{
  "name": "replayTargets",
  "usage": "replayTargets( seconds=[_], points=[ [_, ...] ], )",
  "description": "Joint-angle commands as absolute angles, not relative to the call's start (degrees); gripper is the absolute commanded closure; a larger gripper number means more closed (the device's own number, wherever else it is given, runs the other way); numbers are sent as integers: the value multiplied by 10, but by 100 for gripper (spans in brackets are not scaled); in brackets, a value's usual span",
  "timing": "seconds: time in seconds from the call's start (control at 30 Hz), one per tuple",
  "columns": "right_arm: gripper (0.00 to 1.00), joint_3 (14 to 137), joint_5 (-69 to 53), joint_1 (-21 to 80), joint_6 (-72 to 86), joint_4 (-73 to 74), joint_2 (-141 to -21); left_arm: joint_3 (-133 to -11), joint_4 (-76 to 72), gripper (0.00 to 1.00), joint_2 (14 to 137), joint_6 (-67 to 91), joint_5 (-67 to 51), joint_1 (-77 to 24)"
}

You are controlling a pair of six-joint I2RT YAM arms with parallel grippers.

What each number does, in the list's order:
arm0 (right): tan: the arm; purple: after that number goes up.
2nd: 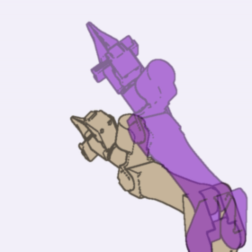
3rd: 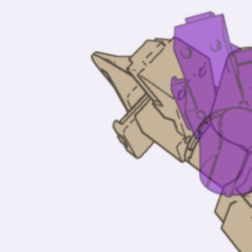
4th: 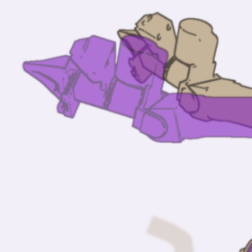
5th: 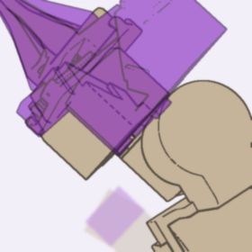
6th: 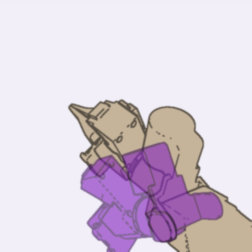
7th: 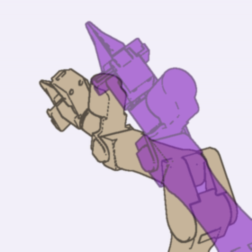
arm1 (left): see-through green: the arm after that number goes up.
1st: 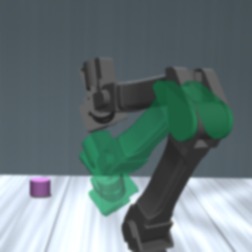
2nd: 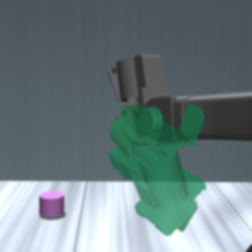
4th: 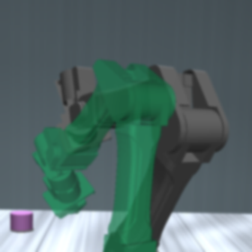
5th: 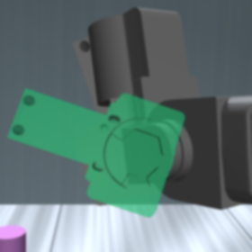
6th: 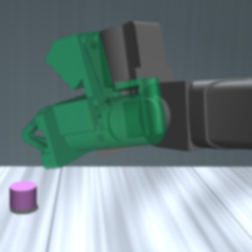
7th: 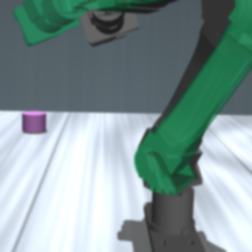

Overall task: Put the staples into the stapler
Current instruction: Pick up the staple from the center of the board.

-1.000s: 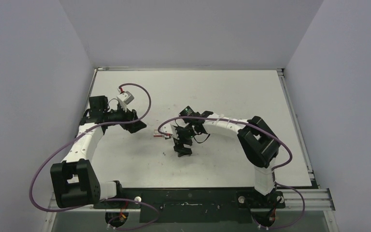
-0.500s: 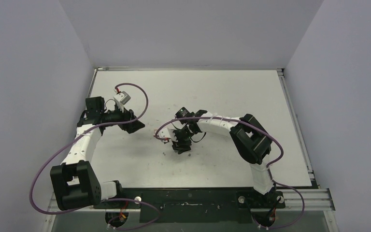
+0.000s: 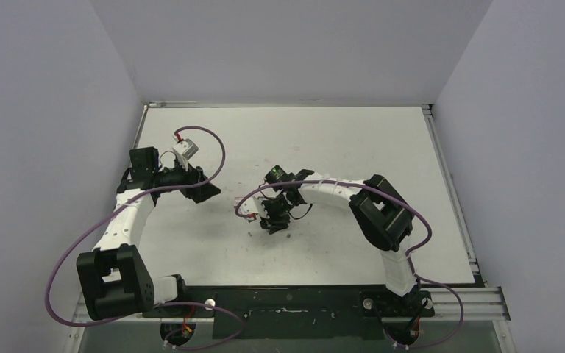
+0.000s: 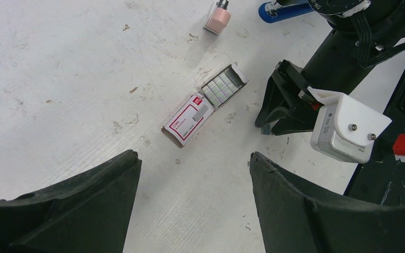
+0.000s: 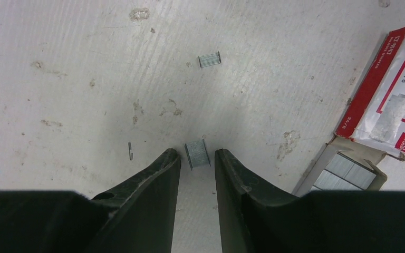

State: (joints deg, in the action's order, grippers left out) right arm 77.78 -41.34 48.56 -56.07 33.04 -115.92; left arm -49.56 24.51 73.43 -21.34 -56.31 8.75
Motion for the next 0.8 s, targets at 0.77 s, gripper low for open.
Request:
replayTargets(
  seconds=[0.77],
  points=[
    [95,697,-716,319,-159,163,-975,-561,357,25,701,-551,-631,-104]
  ],
)
